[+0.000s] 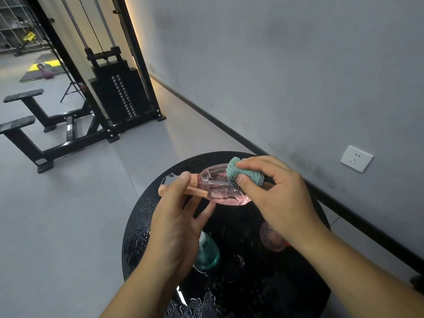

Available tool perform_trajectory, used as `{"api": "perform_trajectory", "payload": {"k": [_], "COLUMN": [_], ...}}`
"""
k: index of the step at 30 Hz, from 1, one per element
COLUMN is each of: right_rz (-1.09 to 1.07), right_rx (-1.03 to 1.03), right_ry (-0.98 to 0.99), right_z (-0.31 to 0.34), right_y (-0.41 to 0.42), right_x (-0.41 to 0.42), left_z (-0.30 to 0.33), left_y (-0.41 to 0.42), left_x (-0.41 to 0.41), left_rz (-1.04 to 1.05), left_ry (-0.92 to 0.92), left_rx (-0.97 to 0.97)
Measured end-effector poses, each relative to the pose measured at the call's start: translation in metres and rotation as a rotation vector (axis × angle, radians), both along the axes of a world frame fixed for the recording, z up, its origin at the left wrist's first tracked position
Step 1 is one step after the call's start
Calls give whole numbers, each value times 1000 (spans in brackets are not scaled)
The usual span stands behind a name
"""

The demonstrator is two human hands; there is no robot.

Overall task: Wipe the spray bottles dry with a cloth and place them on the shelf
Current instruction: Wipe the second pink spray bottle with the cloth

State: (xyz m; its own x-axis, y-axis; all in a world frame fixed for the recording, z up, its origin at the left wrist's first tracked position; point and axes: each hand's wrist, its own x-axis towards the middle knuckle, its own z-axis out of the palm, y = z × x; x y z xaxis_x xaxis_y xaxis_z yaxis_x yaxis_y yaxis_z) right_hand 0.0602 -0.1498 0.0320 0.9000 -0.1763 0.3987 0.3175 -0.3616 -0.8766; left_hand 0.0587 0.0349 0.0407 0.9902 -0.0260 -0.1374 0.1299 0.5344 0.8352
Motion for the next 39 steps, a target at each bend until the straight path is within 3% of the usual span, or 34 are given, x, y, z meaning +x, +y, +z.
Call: {"api": "perform_trajectory", "payload": {"k": [4, 13, 25, 30, 36, 39], "right_rz": [-7, -40, 25, -31, 46, 8], "right_rx": [51, 51, -369, -215, -345, -286], "right_ry": [0, -19, -66, 29, -4, 51], "right_z": [-1, -4, -2, 0, 1, 1], "right_y": [0, 0, 15, 4, 14, 7], "right_x": [0, 0, -2, -1, -3, -1], "left_z": [3, 10, -6, -3, -5, -1], "left_y": [-2, -1, -6, -6, -9, -8], "left_x": [1, 1, 3, 4, 1, 2], "left_rz": [68, 88, 93, 135, 114, 145], "left_ry": [57, 139, 166, 172, 173, 168], "left_rx": [89, 83, 104, 112, 125, 110]}}
